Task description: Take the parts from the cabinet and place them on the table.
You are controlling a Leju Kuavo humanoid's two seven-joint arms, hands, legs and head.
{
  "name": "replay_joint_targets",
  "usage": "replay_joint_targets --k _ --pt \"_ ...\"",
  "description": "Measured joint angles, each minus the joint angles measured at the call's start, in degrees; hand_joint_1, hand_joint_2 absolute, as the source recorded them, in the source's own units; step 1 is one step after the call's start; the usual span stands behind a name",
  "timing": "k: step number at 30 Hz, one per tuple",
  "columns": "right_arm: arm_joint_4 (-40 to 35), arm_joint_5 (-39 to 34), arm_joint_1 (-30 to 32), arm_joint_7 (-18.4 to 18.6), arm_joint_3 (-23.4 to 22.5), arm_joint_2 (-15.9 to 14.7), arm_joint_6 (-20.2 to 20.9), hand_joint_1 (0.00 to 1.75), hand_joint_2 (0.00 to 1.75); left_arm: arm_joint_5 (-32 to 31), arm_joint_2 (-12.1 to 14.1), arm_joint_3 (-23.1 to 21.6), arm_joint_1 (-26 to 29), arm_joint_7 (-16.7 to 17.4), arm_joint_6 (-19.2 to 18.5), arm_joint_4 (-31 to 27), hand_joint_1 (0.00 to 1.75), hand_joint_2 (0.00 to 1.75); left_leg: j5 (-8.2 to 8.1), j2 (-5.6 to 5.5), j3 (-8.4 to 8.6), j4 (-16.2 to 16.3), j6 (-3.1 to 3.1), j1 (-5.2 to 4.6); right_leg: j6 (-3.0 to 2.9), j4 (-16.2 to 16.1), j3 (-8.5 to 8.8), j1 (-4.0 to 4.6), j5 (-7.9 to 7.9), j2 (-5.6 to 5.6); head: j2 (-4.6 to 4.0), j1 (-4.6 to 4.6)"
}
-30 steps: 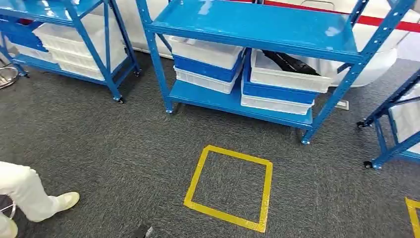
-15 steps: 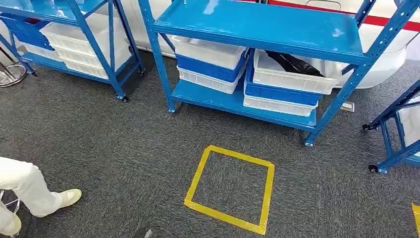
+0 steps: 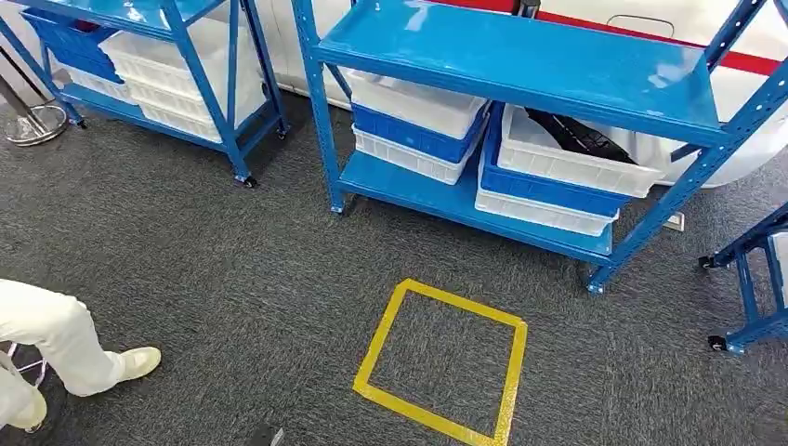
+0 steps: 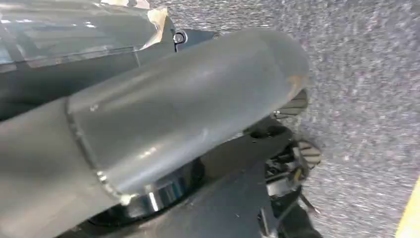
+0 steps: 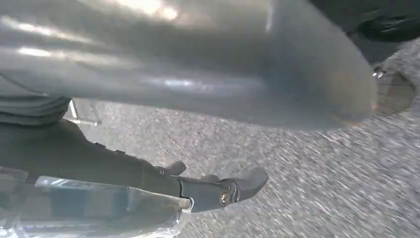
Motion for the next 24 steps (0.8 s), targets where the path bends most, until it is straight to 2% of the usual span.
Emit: replay_joint_targets --k 1,2,4,5,6,7,8,9,10,11,12,13,14,15,16,18,19,20,21,22,23,24 --pt "0.0 0.0 -0.1 0.0 0.0 0.0 0.0 0.0 0.0 0.0 0.0 0.0 0.0 0.0 0.0 0.0 0.0 0.0 -0.85 -0.13 0.09 0.3 -0.33 -0.32 -1.05 -0.2 0.7 0.12 -0.4 0.1 0.0 0.0" --pt "0.0 0.0 -0.1 0.0 0.0 0.0 0.0 0.0 0.0 0.0 0.0 0.0 0.0 0.0 0.1 0.0 0.0 0.0 -0.98 -0.1 0.2 0.2 -0.56 -0.28 -1.76 0.0 0.68 0.34 -0.52 0.1 0.0 -0.39" --pt "0.0 0.0 0.0 0.0 0.0 0.0 0.0 0.0 0.0 0.0 0.0 0.0 0.0 0.0 0.2 0.0 0.0 0.0 -1.25 -0.03 0.46 0.1 -1.18 0.07 -2.62 -0.1 0.8 0.67 -0.81 0.11 0.0 -0.41" --pt "0.0 0.0 0.0 0.0 0.0 0.0 0.0 0.0 0.0 0.0 0.0 0.0 -0.1 0.0 0.3 -0.1 0.0 0.0 -1.83 0.06 0.87 0.6 -1.55 0.35 -3.03 -0.4 1.59 0.02 -0.86 0.19 0.0 -0.46" --pt "0.0 0.0 0.0 0.0 0.0 -0.1 -0.1 0.0 0.0 0.0 0.0 0.0 -0.1 0.0 0.3 -0.1 0.0 0.0 -2.31 0.37 0.29 2.2 -1.89 0.32 -3.6 -0.4 2.02 0.04 -1.23 0.19 0.0 -0.76" --pt "0.0 0.0 -0.2 -0.1 0.0 0.0 -0.1 0.0 0.0 0.0 0.0 0.0 -0.1 0.0 0.3 -0.1 0.0 0.0 -3.88 0.59 -1.82 6.1 -2.25 0.42 -4.11 -0.4 2.46 0.09 -1.59 0.12 0.0 -1.09" --pt "0.0 0.0 -0.2 -0.1 0.0 0.0 -0.1 0.0 0.0 0.0 0.0 0.0 -0.1 0.0 0.3 -0.1 0.0 0.0 -5.85 0.81 -5.08 11.3 -2.62 0.56 -4.3 -0.4 2.92 0.16 -2.12 0.11 0.0 -1.02" --pt "0.0 0.0 -0.1 -0.1 0.0 0.0 -0.1 0.0 0.0 0.0 0.0 0.0 0.1 0.0 0.3 -0.1 0.0 0.0 -7.12 0.84 -8.32 16.0 -2.86 0.69 -4.31 -0.4 3.37 0.22 -2.65 0.12 0.0 -1.04" --pt "0.0 0.0 0.0 -0.1 0.0 0.0 -0.1 0.0 0.0 0.0 0.0 0.0 0.2 0.0 0.3 -0.1 0.0 0.0 -7.11 0.86 -10.73 18.7 -2.93 0.78 -4.28 -0.4 3.93 0.28 -3.12 0.14 0.0 -1.13" --pt "0.0 0.1 0.2 -0.1 0.0 0.0 -0.1 0.0 0.0 0.0 0.0 0.0 0.3 0.0 0.3 0.0 0.0 0.0 -5.63 0.9 -11.96 18.9 -2.85 0.78 -4.21 -0.4 4.6 0.29 -3.67 0.16 0.0 -1.04" --pt "0.0 0.1 0.3 -0.1 0.0 0.0 -0.1 0.0 0.0 0.0 0.0 0.0 0.4 0.0 0.4 0.0 0.0 0.0 -2.92 0.97 -11.85 16.6 -2.67 0.78 -4.13 -0.4 5.43 0.29 -4.28 0.21 0.0 -1.13" --pt "0.0 0.1 0.2 -0.1 0.0 0.0 -0.1 0.0 0.0 0.0 0.0 0.0 0.3 0.0 0.4 0.0 0.0 0.0 0.56 1.01 -10.72 12.6 -2.39 0.76 -4.07 -0.4 6.33 0.29 -4.88 0.23 0.0 -1.15" --pt "0.0 0.1 0.1 -0.1 0.0 0.0 -0.1 0.0 0.0 0.0 0.0 0.0 0.3 0.0 0.4 0.0 0.0 0.0 4.53 1.04 -8.73 6.9 -1.9 0.67 -3.9 -0.5 7.32 0.32 -5.61 0.25 0.0 -1.13" --pt "0.0 0.1 0.2 -0.1 0.0 0.1 -0.1 0.0 0.0 0.0 0.0 0.0 0.3 0.0 0.4 0.0 0.0 0.0 6.58 1.19 -7.23 2.5 -1.21 0.42 -3.7 -0.7 7.56 0.31 -6.34 0.26 0.0 -1.2" --pt "0.0 0.1 0.0 -0.1 0.0 0.2 -0.1 0.0 0.0 0.0 0.1 0.0 0.2 0.0 0.4 0.0 0.0 0.0 4.61 1.39 -6.53 2.4 -0.99 -0.05 -3.22 -0.9 8.04 0.7 -6.92 0.13 -0.02 -0.98" --pt "0.0 0.1 -0.1 -0.2 0.0 0.2 -0.1 0.0 0.0 0.0 0.1 0.0 0.1 0.0 0.4 0.0 0.0 0.0 4.06 1.08 -6.09 1.9 -0.35 -0.38 -2.56 -2.4 8.96 0.45 -7.23 0.09 0.0 -1.09" --pt "0.0 0.1 -0.1 -0.2 0.0 0.2 -0.1 0.0 0.0 0.0 0.1 0.0 0.2 0.0 0.4 0.0 0.0 0.0 3.81 0.95 -5.88 1.0 0.03 -0.37 -1.87 -1.5 10.16 0.69 -6.42 0.0 0.0 -1.03" --pt "0.0 0.2 -0.1 -0.2 -0.1 0.2 -0.1 0.0 0.0 0.0 0.1 0.0 0.2 0.0 0.3 0.0 0.0 0.0 3.54 0.85 -4.59 0.6 0.59 -0.36 -0.98 -1.3 10.5 0.67 -5.84 0.05 0.0 -1.0" --pt "0.0 0.3 -0.1 -0.2 -0.1 0.2 -0.1 0.0 0.0 0.0 0.1 0.0 0.3 0.2 0.2 0.0 0.0 0.0 3.49 0.8 -3.35 -0.2 0.88 0.06 -1.02 0.5 9.4 0.24 -6.04 0.09 0.0 -0.94" --pt "0.0 0.3 -0.2 -0.3 -0.1 0.2 -0.1 0.0 0.0 0.0 0.2 0.0 0.2 0.4 0.0 0.0 0.0 0.0 3.18 0.67 -2.53 -0.5 1.19 -0.04 -1.16 3.8 7.68 0.36 -6.02 0.13 0.0 -0.72" --pt "0.0 0.3 -0.4 -0.2 -0.2 0.3 -0.1 0.0 0.0 0.0 0.2 0.0 0.1 0.5 -0.1 0.0 0.0 0.0 2.69 0.7 -2.08 -0.5 1.42 -0.08 -1.17 8.3 4.5 0.35 -6.29 0.15 0.0 -0.59" --pt "0.0 0.3 -0.3 -0.3 -0.4 0.3 -0.1 0.0 0.0 0.0 0.2 0.0 0.0 0.5 -0.1 0.0 0.0 0.0 2.04 0.65 -1.53 -0.5 1.47 -0.15 -1.24 12.3 1.17 0.38 -7.55 0.18 0.0 -0.57"
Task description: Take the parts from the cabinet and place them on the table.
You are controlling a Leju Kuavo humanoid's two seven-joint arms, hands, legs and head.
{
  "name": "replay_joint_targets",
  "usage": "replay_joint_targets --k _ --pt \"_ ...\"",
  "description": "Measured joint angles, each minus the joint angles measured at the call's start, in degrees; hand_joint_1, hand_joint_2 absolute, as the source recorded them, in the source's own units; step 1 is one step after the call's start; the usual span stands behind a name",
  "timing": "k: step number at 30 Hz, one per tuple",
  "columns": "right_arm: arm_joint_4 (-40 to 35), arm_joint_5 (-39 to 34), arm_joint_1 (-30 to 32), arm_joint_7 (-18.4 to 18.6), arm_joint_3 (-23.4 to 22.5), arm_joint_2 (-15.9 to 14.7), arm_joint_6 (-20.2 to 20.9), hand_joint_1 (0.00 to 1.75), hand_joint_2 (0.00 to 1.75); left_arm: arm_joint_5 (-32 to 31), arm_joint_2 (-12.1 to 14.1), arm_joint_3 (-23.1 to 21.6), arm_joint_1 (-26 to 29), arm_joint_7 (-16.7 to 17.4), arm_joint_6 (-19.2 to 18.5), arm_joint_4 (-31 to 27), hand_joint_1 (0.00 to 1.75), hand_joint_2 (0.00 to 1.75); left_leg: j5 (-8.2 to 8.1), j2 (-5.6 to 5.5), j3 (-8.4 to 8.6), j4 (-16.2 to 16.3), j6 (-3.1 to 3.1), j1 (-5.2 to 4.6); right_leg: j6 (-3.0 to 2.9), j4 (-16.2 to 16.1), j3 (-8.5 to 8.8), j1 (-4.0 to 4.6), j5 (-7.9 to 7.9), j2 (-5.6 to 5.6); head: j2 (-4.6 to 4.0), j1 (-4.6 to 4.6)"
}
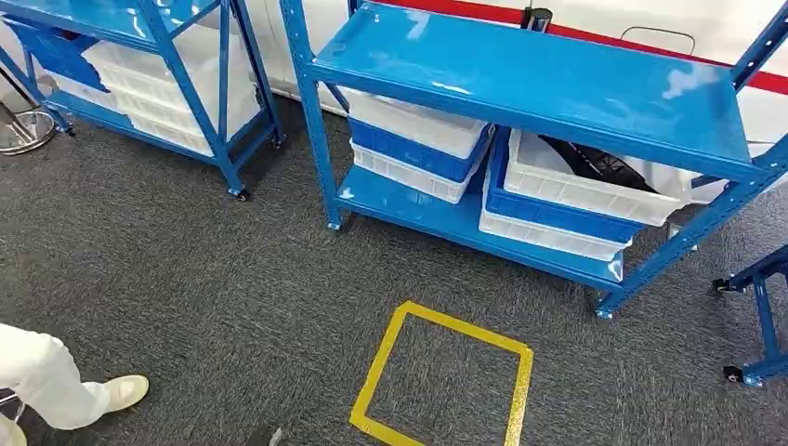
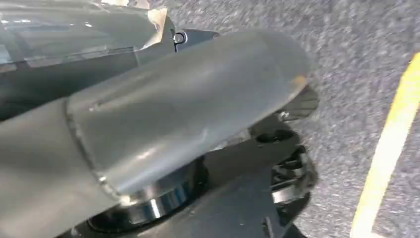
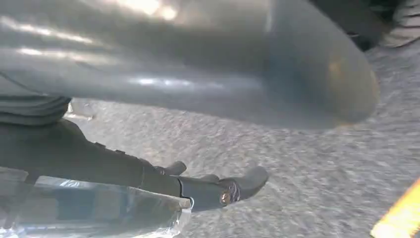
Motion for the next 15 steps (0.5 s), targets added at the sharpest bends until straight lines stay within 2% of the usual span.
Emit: replay_joint_targets --k 1,2,3,4,5,6,7,8,9,10,11,12,13,14,15 --pt "0.0 0.0 0.1 0.0 -0.1 0.0 0.0 0.0 0.0 0.0 0.0 0.0 0.0 0.1 0.0 0.0 0.0 0.0 -0.67 -0.12 0.64 0.0 0.03 -0.06 -0.42 2.4 -2.5 0.02 -2.04 0.0 0.0 0.0" --pt "0.0 0.0 0.4 0.1 -0.2 0.0 0.0 0.0 0.0 0.0 0.0 0.0 0.0 0.2 0.0 0.0 0.0 0.0 -1.43 -0.39 1.58 0.0 0.01 -0.07 -0.74 3.5 -4.53 0.01 -4.03 0.0 0.0 0.0" --pt "0.0 0.0 0.7 0.0 -0.3 -0.1 0.0 0.0 0.0 0.0 0.0 0.0 0.2 0.2 0.0 0.0 0.0 0.0 -2.32 -0.6 2.75 0.0 -0.06 -0.06 -0.59 2.5 -5.6 -0.01 -4.84 0.0 0.0 0.03" --pt "0.0 0.0 0.8 0.0 -0.5 -0.1 0.0 0.0 0.0 0.0 0.0 0.0 0.2 0.2 0.0 0.0 0.0 0.0 -3.17 -0.68 3.9 0.0 -0.16 -0.03 -0.22 0.0 -5.79 -0.07 -4.21 -0.01 0.0 0.06" --pt "0.0 0.0 0.9 0.0 -0.5 -0.1 0.0 0.0 0.0 0.0 0.0 0.0 0.2 0.2 0.0 0.0 0.0 0.0 -4.11 -0.72 5.18 0.0 -0.35 -0.01 0.57 -3.9 -5.48 -0.11 -1.92 -0.02 0.0 0.2" --pt "0.0 0.0 1.0 0.0 -0.5 -0.1 0.0 0.0 0.0 0.0 0.0 0.0 0.3 0.2 0.0 0.0 0.0 0.0 -5.08 -0.68 5.65 -0.1 -0.59 -0.02 1.6 -8.2 -5.07 -0.12 2.52 -0.05 0.0 0.28" --pt "0.3 0.0 1.1 0.0 -0.5 -0.1 0.0 0.0 0.0 0.0 0.0 0.0 0.2 0.3 0.0 0.2 0.0 0.0 -6.1 -0.68 6.67 0.1 -0.86 -0.14 2.35 -10.8 -5.23 -0.06 8.26 -0.23 -0.02 0.55" --pt "0.3 0.1 0.9 0.0 -0.5 -0.1 0.0 0.0 0.0 0.0 0.0 0.0 0.2 0.3 0.0 0.2 0.0 0.0 -6.99 -0.91 7.22 -0.1 -1.23 -0.25 1.03 -11.4 -4.47 0.03 8.67 -0.81 0.0 0.37" --pt "0.3 0.1 0.9 0.2 -0.6 -0.2 0.0 0.0 0.0 0.0 0.1 0.0 0.1 0.4 0.0 0.2 0.0 0.0 -7.67 -0.82 7.89 -1.0 -1.71 -0.11 0.11 -11.6 -3.11 0.64 8.54 -0.63 0.0 0.07" --pt "0.2 0.2 0.9 0.2 -0.6 -0.1 0.0 0.0 0.0 0.0 0.0 0.0 0.1 0.5 0.0 0.2 0.0 0.0 -7.14 -0.63 9.6 -0.5 -2.06 -0.06 -0.79 -12.7 -3.22 0.47 8.58 -0.46 0.0 -0.11" --pt "0.2 0.2 0.7 0.2 -0.6 -0.1 0.0 0.0 0.0 0.0 0.0 0.0 -0.1 0.5 0.0 0.2 0.0 0.0 -6.49 -0.52 9.72 -0.3 -2.25 -0.06 -1.6 -12.9 -1.41 0.4 8.73 -0.21 0.0 0.07" --pt "0.2 0.2 0.5 0.1 -0.6 0.0 0.0 0.0 0.0 0.0 0.0 0.0 -0.2 0.5 0.0 0.2 0.0 0.0 -6.13 -0.31 8.75 1.6 -2.42 0.05 -2.1 -13.4 -0.42 0.05 8.52 -0.13 0.0 0.02" --pt "0.2 0.2 0.4 0.1 -0.6 -0.2 0.0 0.0 0.0 0.0 0.0 0.0 -0.4 0.5 0.0 0.2 0.0 0.0 -5.03 0.03 6.48 5.8 -2.6 0.07 -2.69 -13.5 0.27 0.0 8.1 -0.14 0.0 -0.22" --pt "0.2 0.2 0.3 0.1 -0.6 -0.3 0.0 0.0 0.0 0.0 0.0 0.0 -0.5 0.5 0.0 0.2 0.0 0.0 -5.3 0.14 3.25 10.4 -2.9 0.29 -3.09 -13.5 0.62 0.0 7.63 -0.12 0.0 -0.48" --pt "0.2 0.2 0.2 0.1 -0.6 -0.3 0.0 0.0 0.0 0.0 0.0 0.0 -0.5 0.5 0.0 0.2 0.0 0.0 -7.1 0.15 0.08 14.0 -3.19 0.52 -3.19 -13.5 1.09 0.01 7.01 -0.1 0.0 -0.48"
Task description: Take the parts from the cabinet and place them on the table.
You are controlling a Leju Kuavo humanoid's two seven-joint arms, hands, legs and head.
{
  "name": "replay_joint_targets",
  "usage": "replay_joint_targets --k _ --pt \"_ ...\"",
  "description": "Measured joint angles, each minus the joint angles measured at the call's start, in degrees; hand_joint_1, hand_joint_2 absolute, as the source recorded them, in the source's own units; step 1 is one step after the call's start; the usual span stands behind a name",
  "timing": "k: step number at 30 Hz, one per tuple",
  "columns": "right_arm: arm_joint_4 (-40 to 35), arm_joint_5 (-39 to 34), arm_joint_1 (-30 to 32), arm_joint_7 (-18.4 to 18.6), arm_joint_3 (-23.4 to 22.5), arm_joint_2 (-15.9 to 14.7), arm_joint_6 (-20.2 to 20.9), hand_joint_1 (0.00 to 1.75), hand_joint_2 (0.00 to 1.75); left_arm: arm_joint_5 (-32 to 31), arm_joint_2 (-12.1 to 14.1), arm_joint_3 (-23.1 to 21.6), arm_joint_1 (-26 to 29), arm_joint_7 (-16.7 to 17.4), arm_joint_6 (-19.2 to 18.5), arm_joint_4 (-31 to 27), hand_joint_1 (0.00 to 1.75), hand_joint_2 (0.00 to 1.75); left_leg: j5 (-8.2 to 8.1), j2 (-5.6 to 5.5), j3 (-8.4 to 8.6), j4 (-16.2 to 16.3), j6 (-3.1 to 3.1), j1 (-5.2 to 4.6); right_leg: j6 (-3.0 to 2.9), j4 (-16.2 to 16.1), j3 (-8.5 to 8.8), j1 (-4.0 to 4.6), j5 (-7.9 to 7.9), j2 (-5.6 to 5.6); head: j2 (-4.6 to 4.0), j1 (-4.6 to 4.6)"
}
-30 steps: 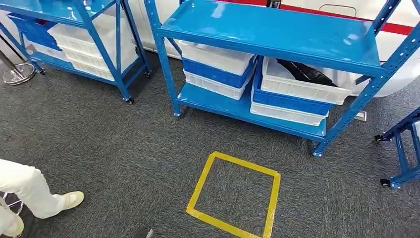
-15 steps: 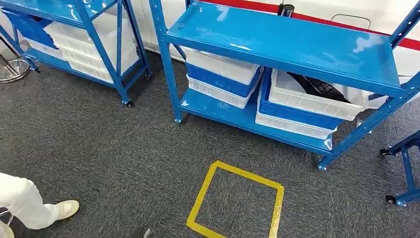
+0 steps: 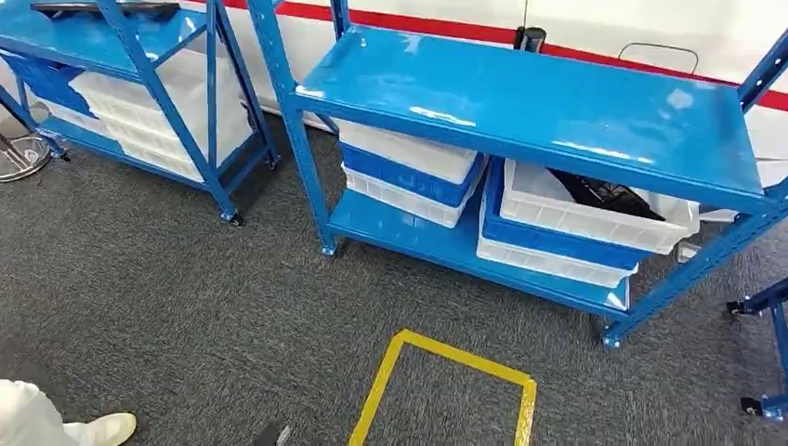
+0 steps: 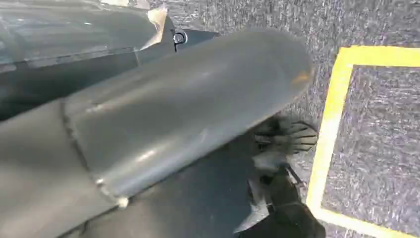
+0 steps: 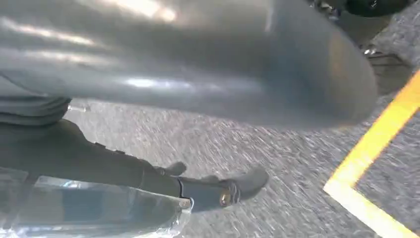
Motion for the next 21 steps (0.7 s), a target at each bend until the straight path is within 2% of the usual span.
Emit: replay_joint_targets --k 1,2,3,4,5,7,8,9,10,11,12,13,14,15,16,17,18,19,20,21 --pt "0.0 0.0 0.0 0.0 0.0 0.0 0.0 0.0 0.0 0.0 0.0 0.0 0.2 0.0 0.0 0.0 0.0 0.0 -2.94 0.0 -2.97 2.6 -0.32 0.14 -0.02 0.0 0.58 0.0 -0.65 0.05 0.0 0.02" --pt "0.0 0.0 0.2 0.0 0.0 0.0 0.0 0.0 0.0 0.0 0.0 0.0 0.4 0.0 0.0 0.0 0.0 0.0 -5.53 0.02 -5.2 3.5 -0.49 0.29 0.07 0.0 1.35 -0.04 -1.36 0.2 0.0 -0.13" --pt "0.0 0.0 0.5 0.0 0.0 0.1 0.0 0.0 0.0 0.0 0.0 0.0 0.5 0.0 0.0 0.0 0.0 0.0 -6.6 0.08 -6.56 3.0 -0.72 0.42 0.18 0.0 2.21 -0.1 -2.06 0.22 0.0 -0.06" --pt "0.0 0.0 0.6 0.0 0.0 0.2 0.0 0.0 0.0 0.0 0.1 0.0 0.5 0.0 0.0 0.0 0.0 0.0 -6.16 0.21 -6.98 0.9 -0.6 0.44 0.33 -0.1 3.47 -0.17 -2.85 0.29 0.0 -0.05" --pt "0.0 0.0 0.5 0.0 0.0 0.2 0.0 0.0 0.0 0.0 0.2 0.0 0.6 0.0 0.0 0.0 0.0 0.0 -4.01 0.28 -6.79 -2.3 -0.55 0.44 0.47 -0.1 4.36 -0.28 -3.71 0.32 0.0 -0.17" --pt "0.0 0.0 0.4 0.0 0.0 0.2 0.0 0.0 0.0 0.0 0.3 0.0 0.6 0.0 0.0 0.0 0.0 0.0 6.03 0.66 -5.72 -10.4 -0.06 0.39 0.87 -0.4 5.81 -0.33 -5.32 0.23 0.0 -0.55" --pt "0.0 0.0 0.3 0.0 0.0 0.3 0.0 0.0 0.0 0.0 0.4 0.0 0.6 0.0 0.0 0.0 0.0 0.0 4.83 0.6 -5.8 -10.0 0.3 -0.04 1.34 -0.3 6.69 0.05 -6.25 0.71 0.0 -0.57" --pt "0.0 0.0 0.1 0.0 0.0 0.3 0.0 0.0 0.0 0.0 0.3 0.0 0.5 0.1 0.0 0.0 0.0 0.0 4.14 0.44 -5.25 -10.3 0.63 -0.09 1.75 -0.7 7.47 0.08 -7.15 0.56 0.0 -0.57" --pt "0.0 0.0 0.0 0.0 0.0 0.3 0.0 0.0 0.0 0.0 0.3 0.0 0.5 0.1 0.0 0.0 0.0 0.0 4.05 0.21 -4.82 -10.9 0.9 -0.04 2.53 -0.2 9.23 0.19 -6.37 0.53 0.0 -0.61" --pt "0.0 0.0 0.0 0.0 0.0 0.2 0.0 0.0 0.0 0.0 0.3 0.0 0.4 0.1 0.0 0.0 0.0 0.0 4.18 0.12 -4.26 -11.3 1.26 -0.05 3.44 0.3 8.9 0.38 -5.58 0.57 0.0 -0.57" --pt "0.0 0.1 -0.1 0.0 0.0 0.2 0.0 0.0 0.0 0.0 0.2 0.0 0.4 0.1 0.0 0.0 0.0 0.0 6.05 0.03 -2.57 -11.8 1.97 0.17 3.44 1.1 8.33 0.33 -5.94 0.52 0.0 -0.63" --pt "0.0 0.1 0.0 0.0 0.0 0.2 0.0 0.0 0.0 0.0 0.3 0.0 0.6 0.1 0.1 0.0 0.0 0.0 7.18 0.18 -1.45 -12.1 2.49 0.07 3.66 4.4 7.6 0.14 -5.87 0.37 -0.02 0.03" --pt "0.0 0.1 -0.1 0.0 0.0 0.3 0.0 0.0 0.0 0.0 0.3 0.0 0.6 0.2 0.2 0.0 0.0 0.0 6.64 0.26 -0.75 -12.1 2.74 -0.01 3.43 8.6 5.21 0.06 -6.01 0.3 -0.04 0.28" --pt "0.0 0.1 -0.1 0.0 0.0 0.3 0.0 0.0 0.0 0.0 0.3 0.0 0.6 0.1 0.2 0.0 0.0 0.0 6.07 0.25 -0.31 -12.2 3.07 -0.08 3.24 13.0 1.75 0.07 -6.97 0.32 -0.04 0.44" --pt "0.0 0.1 0.0 0.0 -0.1 0.3 0.0 0.0 0.0 0.0 0.3 0.0 0.5 0.1 0.2 0.0 0.0 0.0 5.39 0.14 0.25 -12.2 3.18 -0.23 2.62 16.3 -1.42 0.19 -9.37 0.32 -0.02 0.44" --pt "0.0 0.1 0.3 0.0 -0.1 0.3 0.0 0.0 0.0 0.0 0.3 0.0 0.5 0.1 0.2 0.0 0.0 0.0 4.67 -0.1 1.06 -12.3 3.3 -0.32 2.13 17.8 -3.52 0.34 -11.72 0.32 -0.04 0.46" --pt "0.0 0.2 0.5 0.0 -0.2 0.3 0.0 0.0 0.0 0.0 0.3 0.0 0.5 0.1 0.2 0.0 0.0 0.0 4.44 -0.21 1.95 -12.3 3.32 -0.44 2.14 17.3 -4.61 0.49 -12.81 0.31 -0.04 0.53" --pt "0.0 0.2 0.5 0.0 -0.3 0.3 0.0 0.0 0.0 -0.1 0.3 0.0 0.6 0.2 0.7 0.0 0.0 0.0 3.74 -0.49 2.8 -12.3 3.31 -0.62 2.32 15.0 -5.07 0.57 -12.49 0.31 -0.04 0.65" --pt "0.0 0.2 0.5 0.0 -0.3 0.3 0.0 0.0 0.0 -0.1 0.2 0.0 0.6 0.4 1.0 0.0 0.0 0.0 3.16 -0.65 3.59 -12.3 3.28 -0.81 2.5 11.5 -4.92 0.68 -10.76 0.32 -0.04 0.74" --pt "0.0 0.3 0.5 0.0 -0.3 0.3 0.0 0.0 0.0 -0.1 0.2 0.0 0.6 0.5 1.2 0.0 0.0 0.0 2.61 -0.71 4.25 -12.3 3.28 -1.0 2.98 7.1 -4.46 0.95 -7.6 0.32 -0.04 0.88"
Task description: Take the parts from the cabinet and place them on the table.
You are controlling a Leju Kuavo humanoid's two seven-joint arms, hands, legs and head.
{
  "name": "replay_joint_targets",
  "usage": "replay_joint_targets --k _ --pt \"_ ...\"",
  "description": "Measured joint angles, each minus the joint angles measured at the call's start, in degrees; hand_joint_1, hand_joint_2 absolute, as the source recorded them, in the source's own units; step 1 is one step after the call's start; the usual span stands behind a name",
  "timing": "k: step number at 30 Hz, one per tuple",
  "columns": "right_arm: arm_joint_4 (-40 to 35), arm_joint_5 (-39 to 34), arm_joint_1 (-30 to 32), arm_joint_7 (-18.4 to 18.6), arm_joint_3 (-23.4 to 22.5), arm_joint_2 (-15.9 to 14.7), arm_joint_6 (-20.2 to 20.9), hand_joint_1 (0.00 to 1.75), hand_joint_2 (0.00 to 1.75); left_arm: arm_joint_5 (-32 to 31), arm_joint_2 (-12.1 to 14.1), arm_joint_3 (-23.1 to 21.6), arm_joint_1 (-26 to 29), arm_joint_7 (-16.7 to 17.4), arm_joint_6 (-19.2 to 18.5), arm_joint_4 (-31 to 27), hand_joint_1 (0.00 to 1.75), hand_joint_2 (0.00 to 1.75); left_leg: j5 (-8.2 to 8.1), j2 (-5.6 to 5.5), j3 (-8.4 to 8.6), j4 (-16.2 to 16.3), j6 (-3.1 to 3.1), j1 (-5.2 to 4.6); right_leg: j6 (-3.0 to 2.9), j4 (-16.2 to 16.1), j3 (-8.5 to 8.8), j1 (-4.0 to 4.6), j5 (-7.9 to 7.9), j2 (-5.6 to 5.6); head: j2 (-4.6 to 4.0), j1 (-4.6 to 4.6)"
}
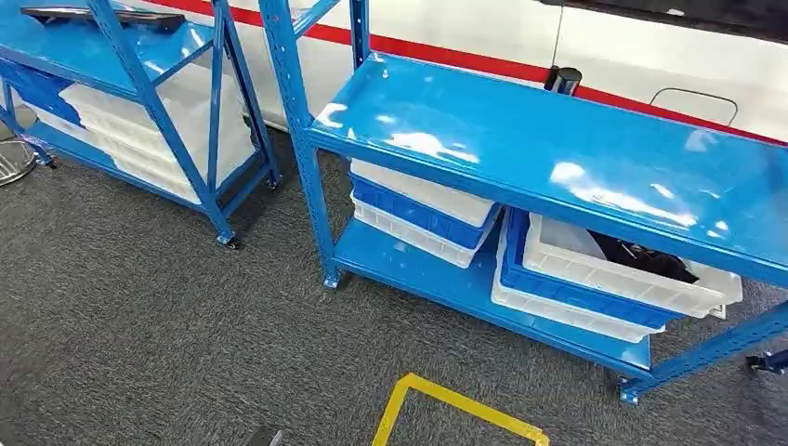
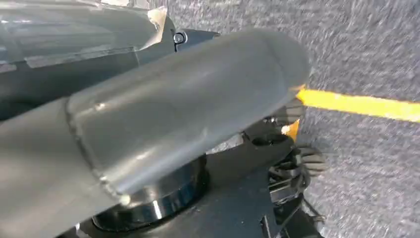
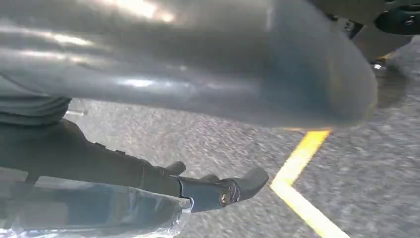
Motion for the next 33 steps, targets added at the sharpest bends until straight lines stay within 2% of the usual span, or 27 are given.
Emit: replay_joint_targets --k 1,2,3,4,5,6,7,8,11,12,13,15,16,17,18,20,21,22,23,24,26,27,29,30,31,32,33 --pt "0.0 0.0 0.0 0.0 0.0 0.0 0.0 0.0 0.0 0.0 -0.1 0.0 0.0 0.0 0.1 0.0 0.0 0.0 -0.52 -0.04 0.24 -0.1 -0.02 -0.02 0.24 -3.3 0.44 0.33 4.24 0.15 0.0 0.11" --pt "0.0 0.0 0.2 0.0 0.0 -0.2 -0.1 0.0 0.0 0.0 -0.2 0.0 0.0 0.1 0.1 0.1 0.0 0.0 -1.31 -0.39 1.13 0.0 -0.27 -0.31 -0.29 -4.3 0.75 0.27 6.58 0.24 0.0 -0.55" --pt "0.0 0.0 0.1 0.0 0.0 -0.2 -0.1 0.0 0.0 0.0 -0.2 0.0 0.0 0.0 0.2 0.1 0.0 0.0 -1.54 -0.48 1.06 -0.2 -0.64 -0.21 -1.08 -4.3 1.35 0.47 6.66 0.2 0.0 -0.31" --pt "0.0 0.0 0.0 0.1 -0.1 -0.2 -0.1 0.0 0.0 0.0 -0.2 0.0 -0.1 -0.2 0.2 0.1 0.0 0.0 -1.5 -0.49 1.74 -0.3 -0.98 -0.18 -1.73 -4.9 2.12 0.76 8.2 0.27 0.02 -0.29" --pt "0.0 0.0 0.0 0.1 -0.1 -0.3 -0.1 0.0 0.0 0.0 -0.3 0.0 0.1 -0.4 0.4 0.1 0.0 0.0 -1.1 -0.37 1.81 0.5 -1.1 -0.21 -2.24 -5.2 1.72 0.4 8.38 0.41 0.02 -0.33" --pt "0.0 0.0 -0.2 0.2 -0.1 -0.2 -0.1 0.0 0.0 0.0 -0.3 0.0 0.0 -0.6 0.5 0.1 0.0 0.0 -0.85 -0.24 1.76 1.0 -1.36 -0.38 -2.42 -5.8 3.04 -0.18 8.4 0.78 0.02 -0.26" --pt "0.0 0.0 -0.3 0.2 -0.2 -0.2 -0.2 0.0 0.0 0.0 -0.3 0.0 0.0 -0.7 0.6 0.1 0.0 0.0 -1.22 0.04 0.78 2.6 -1.69 -0.25 -2.47 -6.3 3.71 -0.35 8.38 0.8 0.04 -0.22" --pt "0.0 0.0 -0.4 0.2 -0.3 -0.2 -0.2 0.0 0.0 0.0 -0.4 0.0 0.0 -0.9 0.6 0.1 0.0 0.0 -2.2 0.31 -0.98 5.8 -2.2 -0.06 -2.87 -6.5 4.02 -0.51 8.35 0.88 0.04 -0.94" --pt "0.0 0.0 -0.4 0.1 -0.7 -0.2 -0.3 0.0 0.0 0.1 -0.4 0.0 0.0 -1.0 0.6 0.1 0.0 0.0 -7.56 0.46 -7.62 15.2 -3.59 0.97 -3.34 -6.6 4.07 -0.63 7.96 1.48 0.02 -0.94" --pt "0.0 0.0 -0.2 0.1 -0.8 -0.1 -0.3 0.0 0.0 0.2 -0.4 0.0 0.2 -1.0 0.6 0.1 0.0 0.0 -7.68 0.66 -9.59 16.3 -4.02 1.38 -3.28 -6.5 4.13 -0.72 7.74 1.99 0.04 -0.96" --pt "0.0 0.0 -0.1 0.1 -1.0 0.0 -0.3 0.0 0.0 0.2 -0.3 0.0 0.3 -1.0 0.6 0.1 0.0 0.0 -5.6 0.77 -9.83 14.6 -4.28 1.65 -3.16 -6.5 4.28 -0.82 7.58 2.46 0.04 -0.98" --pt "0.0 0.0 -0.1 0.0 -1.0 0.0 -0.4 0.0 0.0 0.2 -0.2 0.0 0.3 -1.0 0.6 0.1 0.0 0.0 1.32 0.38 -7.36 6.2 -4.62 2.12 -2.71 -6.5 4.89 -1.1 7.27 3.58 0.04 -0.98" --pt "0.0 0.0 -0.2 0.0 -1.0 0.1 -0.5 0.0 0.0 0.2 -0.2 0.0 0.3 -1.0 0.6 0.1 0.0 0.0 4.46 -1.09 -5.83 1.6 -4.72 2.37 -2.46 -6.6 4.92 -1.18 7.12 3.99 0.04 -0.96" --pt "0.0 0.0 -0.3 0.0 -1.0 0.1 -0.6 0.0 0.0 0.2 -0.1 0.0 0.4 -1.0 0.6 0.2 0.0 0.0 2.78 -3.29 -5.73 0.7 -4.6 2.4 -2.22 -6.4 5.31 -1.06 7.05 4.49 0.04 -0.9" --pt "0.0 0.0 -0.4 0.0 -1.0 0.2 -0.7 0.0 0.0 0.2 -0.1 0.0 0.4 -1.0 0.6 0.2 0.0 0.0 -0.21 -3.23 -5.9 0.7 -3.95 2.09 -1.7 -6.4 4.53 -1.14 6.99 5.03 0.04 -1.03" --pt "0.0 0.0 -0.2 0.0 -1.1 0.3 -0.9 0.0 0.0 0.2 0.0 0.0 0.6 -1.0 0.6 0.2 0.0 0.0 2.67 -2.53 -5.61 0.6 -2.76 1.86 -0.84 -6.4 3.82 -1.21 6.79 6.01 0.04 -0.98" --pt "0.0 0.0 -0.1 0.0 -1.1 0.3 -1.0 0.0 0.0 0.2 -0.1 0.0 0.5 -1.0 0.6 0.2 0.0 0.0 3.03 -1.84 -4.84 0.3 -2.39 1.97 -0.37 -6.5 4.0 -1.1 6.62 6.69 0.04 -0.94" --pt "0.0 0.0 -0.1 0.0 -1.1 0.2 -1.0 0.0 0.0 0.3 -0.2 0.0 0.4 -1.1 0.6 0.2 0.0 0.0 3.49 -0.92 -4.34 -0.4 -1.96 2.34 -0.31 -5.5 4.16 -1.17 6.29 5.74 0.04 -0.85" --pt "0.0 0.0 -0.2 0.0 -1.1 0.2 -1.0 0.0 0.0 0.3 -0.2 0.0 0.3 -1.1 0.6 0.2 0.0 0.0 3.54 -0.46 -3.93 -0.8 -1.57 2.14 -0.55 -3.2 2.84 -0.9 5.05 2.8 0.04 -0.55" --pt "0.0 0.0 -0.4 0.0 -1.1 0.3 -1.0 0.0 0.0 0.3 -0.2 0.0 0.3 -1.1 0.6 0.2 0.0 0.0 3.48 0.34 -3.78 -0.8 -1.32 1.96 -0.92 0.8 0.53 -0.86 3.17 1.43 0.04 -0.27" --pt "0.0 0.0 -0.5 0.0 -1.1 0.3 -1.0 0.0 0.0 0.3 -0.2 0.0 0.3 -1.1 0.6 0.2 0.0 0.0 3.1 1.9 -3.71 -0.8 -0.89 1.53 -1.17 10.5 -4.96 -0.9 -0.14 0.55 0.04 -0.13" --pt "0.0 0.0 -0.3 0.0 -1.1 0.3 -1.0 0.0 0.0 0.3 -0.1 0.0 0.3 -1.1 0.6 0.2 0.0 0.0 2.95 2.43 -3.66 -0.8 -0.83 1.38 -0.84 12.7 -6.42 -0.9 -0.27 0.46 0.04 -0.09" --pt "0.0 0.0 0.0 0.0 -1.2 0.2 -1.0 0.0 0.0 0.3 -0.1 0.0 0.3 -1.1 0.6 0.2 0.0 0.0 2.53 3.28 -3.22 -0.7 -0.92 1.31 0.05 8.7 -5.0 -0.88 2.29 0.25 0.04 -0.07" --pt "0.0 0.0 0.0 0.0 -1.2 0.2 -1.0 0.0 0.0 0.3 -0.2 0.0 0.3 -1.1 0.6 0.2 0.0 0.0 2.25 3.79 -2.8 -0.7 -1.06 1.31 0.51 3.6 -2.57 -0.86 4.66 -0.28 0.04 0.07" --pt "0.0 0.0 -0.2 0.0 -1.2 0.2 -1.0 0.0 0.0 0.3 -0.2 0.0 0.3 -1.1 0.5 0.2 0.0 0.0 1.87 4.32 -2.32 -0.7 -1.29 1.28 0.66 -2.2 0.26 -0.78 6.92 -1.89 0.04 0.11" --pt "0.0 0.0 -0.3 0.0 -1.2 0.2 -1.0 0.0 0.0 0.3 -0.2 0.0 0.3 -1.1 0.5 0.2 0.0 1.75 1.46 4.72 -2.12 -0.6 -1.67 0.78 0.07 -5.6 1.81 -0.41 7.85 -4.55 0.04 0.33" --pt "0.0 0.0 -0.5 0.0 -1.3 0.2 -1.0 0.0 0.0 0.3 -0.2 0.0 0.3 -1.1 0.5 0.2 0.0 1.75 0.89 5.11 -1.91 -0.5 -2.02 0.45 -0.49 -5.7 2.34 -0.36 8.41 -4.23 0.04 0.37"
